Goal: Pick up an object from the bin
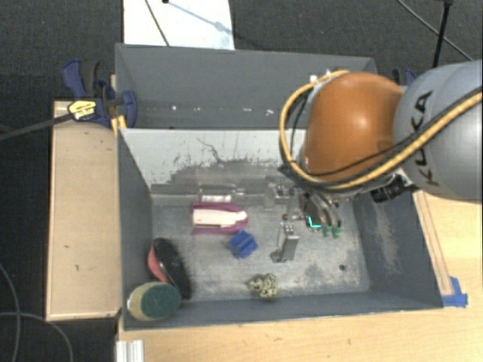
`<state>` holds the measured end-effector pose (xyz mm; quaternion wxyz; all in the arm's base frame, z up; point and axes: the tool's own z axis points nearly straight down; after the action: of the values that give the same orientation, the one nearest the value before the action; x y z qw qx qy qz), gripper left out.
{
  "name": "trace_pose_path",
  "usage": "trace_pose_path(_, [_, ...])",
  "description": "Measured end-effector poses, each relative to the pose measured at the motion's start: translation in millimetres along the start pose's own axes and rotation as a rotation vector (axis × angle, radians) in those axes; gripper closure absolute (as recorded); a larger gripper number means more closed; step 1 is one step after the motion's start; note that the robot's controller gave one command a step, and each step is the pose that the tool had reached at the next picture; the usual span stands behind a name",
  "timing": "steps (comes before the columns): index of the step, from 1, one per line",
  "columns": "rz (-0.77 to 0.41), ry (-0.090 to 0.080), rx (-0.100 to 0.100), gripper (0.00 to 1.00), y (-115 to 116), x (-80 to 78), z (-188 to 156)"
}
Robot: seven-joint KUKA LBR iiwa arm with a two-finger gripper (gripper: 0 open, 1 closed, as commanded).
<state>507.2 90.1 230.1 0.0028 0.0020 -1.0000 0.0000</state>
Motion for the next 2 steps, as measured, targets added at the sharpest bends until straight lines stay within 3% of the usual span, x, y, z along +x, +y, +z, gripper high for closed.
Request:
trace_pose_path(1, [0.055,-0.001,-0.001,0.0,48.5,-47.1,101.4])
trace_pose_path(2, [0.333,-0.018,-0.005,0.0,45.6,-49.6,157.1])
